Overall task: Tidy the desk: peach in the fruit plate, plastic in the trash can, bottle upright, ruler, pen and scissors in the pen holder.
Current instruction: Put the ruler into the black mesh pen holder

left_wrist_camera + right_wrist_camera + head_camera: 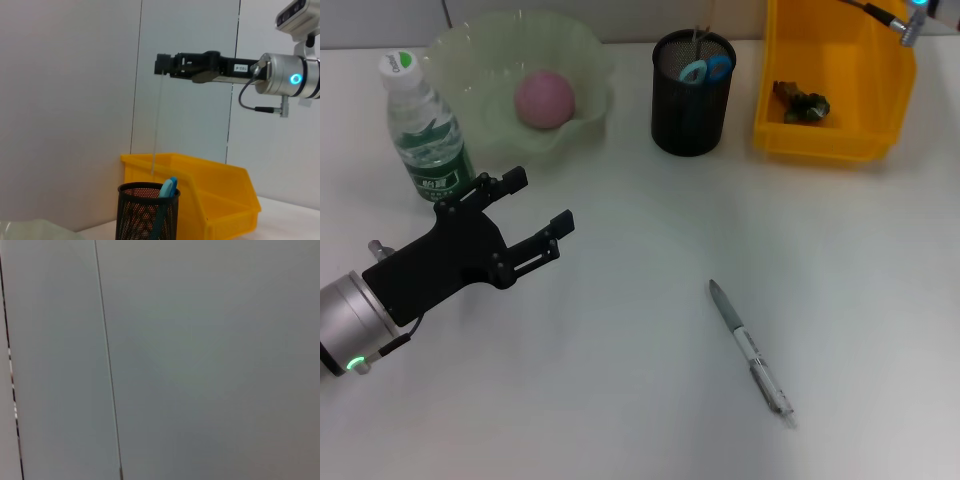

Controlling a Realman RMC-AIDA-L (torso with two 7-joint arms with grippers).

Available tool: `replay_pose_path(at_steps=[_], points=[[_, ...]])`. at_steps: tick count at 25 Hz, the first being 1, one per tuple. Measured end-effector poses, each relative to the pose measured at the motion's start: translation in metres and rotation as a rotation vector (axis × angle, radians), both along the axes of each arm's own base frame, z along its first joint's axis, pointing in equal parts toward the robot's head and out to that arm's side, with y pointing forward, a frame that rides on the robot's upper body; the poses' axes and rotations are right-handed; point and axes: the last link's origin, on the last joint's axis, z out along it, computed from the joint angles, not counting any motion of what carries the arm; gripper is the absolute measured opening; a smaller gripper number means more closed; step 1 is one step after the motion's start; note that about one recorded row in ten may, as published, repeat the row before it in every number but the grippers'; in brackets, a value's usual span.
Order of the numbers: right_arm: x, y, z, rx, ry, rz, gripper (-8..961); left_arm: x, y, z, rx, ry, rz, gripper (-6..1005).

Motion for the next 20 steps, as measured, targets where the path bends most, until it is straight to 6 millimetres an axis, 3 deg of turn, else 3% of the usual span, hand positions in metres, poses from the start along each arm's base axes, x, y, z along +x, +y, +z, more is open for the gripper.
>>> replay_pose_path(at_steps=[20], points=[[0.004,0.004,-0.030,-0.032,-0.086,-0.051,399,-0.001,0.003,-0.001,-0.001,0.005,0.015,804]])
